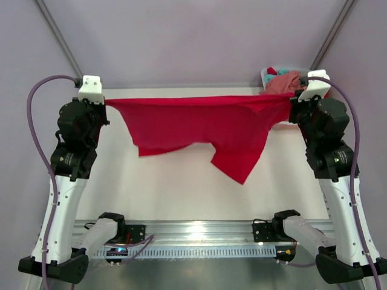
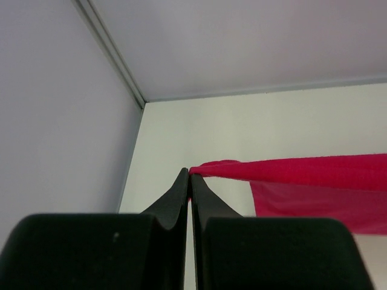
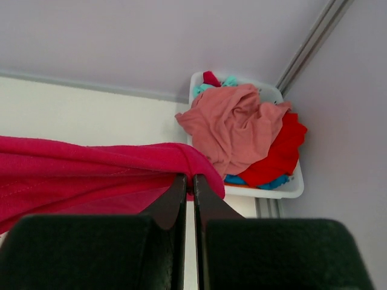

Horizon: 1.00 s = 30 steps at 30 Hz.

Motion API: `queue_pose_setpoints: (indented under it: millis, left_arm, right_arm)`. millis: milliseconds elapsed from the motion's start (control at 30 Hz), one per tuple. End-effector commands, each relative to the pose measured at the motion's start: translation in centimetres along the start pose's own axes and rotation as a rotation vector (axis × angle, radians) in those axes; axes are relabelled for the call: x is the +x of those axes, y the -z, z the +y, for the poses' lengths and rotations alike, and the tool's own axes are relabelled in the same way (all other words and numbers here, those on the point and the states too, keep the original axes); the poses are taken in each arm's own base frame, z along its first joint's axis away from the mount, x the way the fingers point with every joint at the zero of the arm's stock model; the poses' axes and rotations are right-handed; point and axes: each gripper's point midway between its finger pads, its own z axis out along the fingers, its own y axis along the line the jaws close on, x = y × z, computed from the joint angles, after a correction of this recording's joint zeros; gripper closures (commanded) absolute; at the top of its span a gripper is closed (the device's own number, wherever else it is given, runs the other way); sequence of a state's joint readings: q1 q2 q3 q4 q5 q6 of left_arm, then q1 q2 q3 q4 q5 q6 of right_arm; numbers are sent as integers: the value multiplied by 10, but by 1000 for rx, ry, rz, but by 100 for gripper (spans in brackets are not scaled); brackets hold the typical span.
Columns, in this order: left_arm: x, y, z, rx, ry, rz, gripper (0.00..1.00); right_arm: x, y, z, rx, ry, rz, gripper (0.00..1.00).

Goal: Fold and stack the t-shirts
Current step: Fold the tshirt

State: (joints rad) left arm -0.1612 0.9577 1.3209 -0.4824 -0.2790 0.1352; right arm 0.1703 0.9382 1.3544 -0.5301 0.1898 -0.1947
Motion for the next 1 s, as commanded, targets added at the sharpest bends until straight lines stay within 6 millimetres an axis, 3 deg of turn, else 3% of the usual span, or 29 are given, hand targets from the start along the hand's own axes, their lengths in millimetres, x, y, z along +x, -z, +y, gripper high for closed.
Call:
queue_pose_setpoints:
  millis: [0,200,367,733,967]
  left_arm:
    - [-16,-1,26,-142,24,-76,100]
    - [-6,-11,22,-139,17,-56,100]
    - [-3,-16,23,-156,13,-55,100]
    - [-4,-10,25,-158,20,-59,100]
    - [-11,15,25,-117,54,-81,100]
  right_arm:
    - [-28,5,-47,216,-48,-117,97]
    - [-10,-21,-43,184,-82,-71,97]
    - [-2,-29,-50,196,-77,-56,97]
    - [-21,-7,-56,207,-62,-109,97]
    - [-46,28,-56,180,-78,-169,97]
